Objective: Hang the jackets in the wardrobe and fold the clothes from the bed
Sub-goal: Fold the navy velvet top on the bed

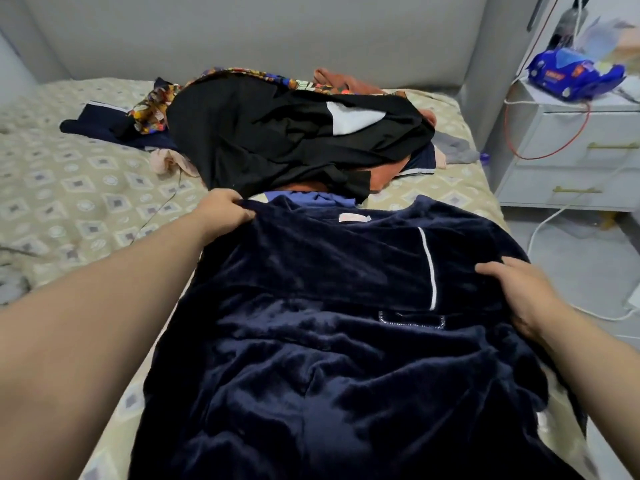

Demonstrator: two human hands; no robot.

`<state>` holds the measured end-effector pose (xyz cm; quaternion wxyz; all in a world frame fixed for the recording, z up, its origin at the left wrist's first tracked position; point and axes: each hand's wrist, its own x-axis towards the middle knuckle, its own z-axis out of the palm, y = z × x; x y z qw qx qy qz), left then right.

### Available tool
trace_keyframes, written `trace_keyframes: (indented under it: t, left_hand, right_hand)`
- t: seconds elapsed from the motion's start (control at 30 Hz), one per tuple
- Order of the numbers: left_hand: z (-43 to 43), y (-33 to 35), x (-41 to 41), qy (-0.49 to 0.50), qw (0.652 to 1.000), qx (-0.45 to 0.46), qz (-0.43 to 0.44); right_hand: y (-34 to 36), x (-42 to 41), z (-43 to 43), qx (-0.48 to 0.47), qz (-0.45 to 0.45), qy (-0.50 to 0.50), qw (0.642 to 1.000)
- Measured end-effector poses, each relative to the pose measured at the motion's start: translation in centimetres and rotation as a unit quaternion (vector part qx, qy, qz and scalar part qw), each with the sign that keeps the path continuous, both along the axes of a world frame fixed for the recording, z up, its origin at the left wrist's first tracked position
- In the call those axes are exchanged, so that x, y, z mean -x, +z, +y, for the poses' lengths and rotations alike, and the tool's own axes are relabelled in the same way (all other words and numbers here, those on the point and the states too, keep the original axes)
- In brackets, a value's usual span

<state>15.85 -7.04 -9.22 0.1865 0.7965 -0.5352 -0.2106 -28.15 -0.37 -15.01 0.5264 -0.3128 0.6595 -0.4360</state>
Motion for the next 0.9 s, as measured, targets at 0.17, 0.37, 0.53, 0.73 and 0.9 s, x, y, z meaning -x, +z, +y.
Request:
trace_keyframes:
  t: [0.17,0.37,0.53,0.73,0.9]
  left_hand:
    - [1.7,-5.7,1.2,0.043,0.979,0.092,-0.174]
    - [4.2,-7.3,0.0,0.013,0.990,0.139,0.014]
    - [11.3,-5.0,-0.1,0.143,0.976,0.064,0.151]
    - [21.5,-4.9,-1.3,0.208,0.910,-0.002,0.359]
    - [29.3,-6.3,-0.6,0.186,0.907,-0.006,0.378]
  right_hand:
    - [-1.2,-0.7,0.1,0.082,0.299,0.021,0.950]
    - [-0.8,-0.8,-0.5,0.083,0.331,0.003,0.940]
    - [0.2,-1.1,0.5,0.053,0.271,0.046,0.960]
    - [2.3,-1.4,4.3,0.092,0.233,0.125,0.960]
    - [-0.2,-0.5,13.1,0.094,0.361,0.141,0.917]
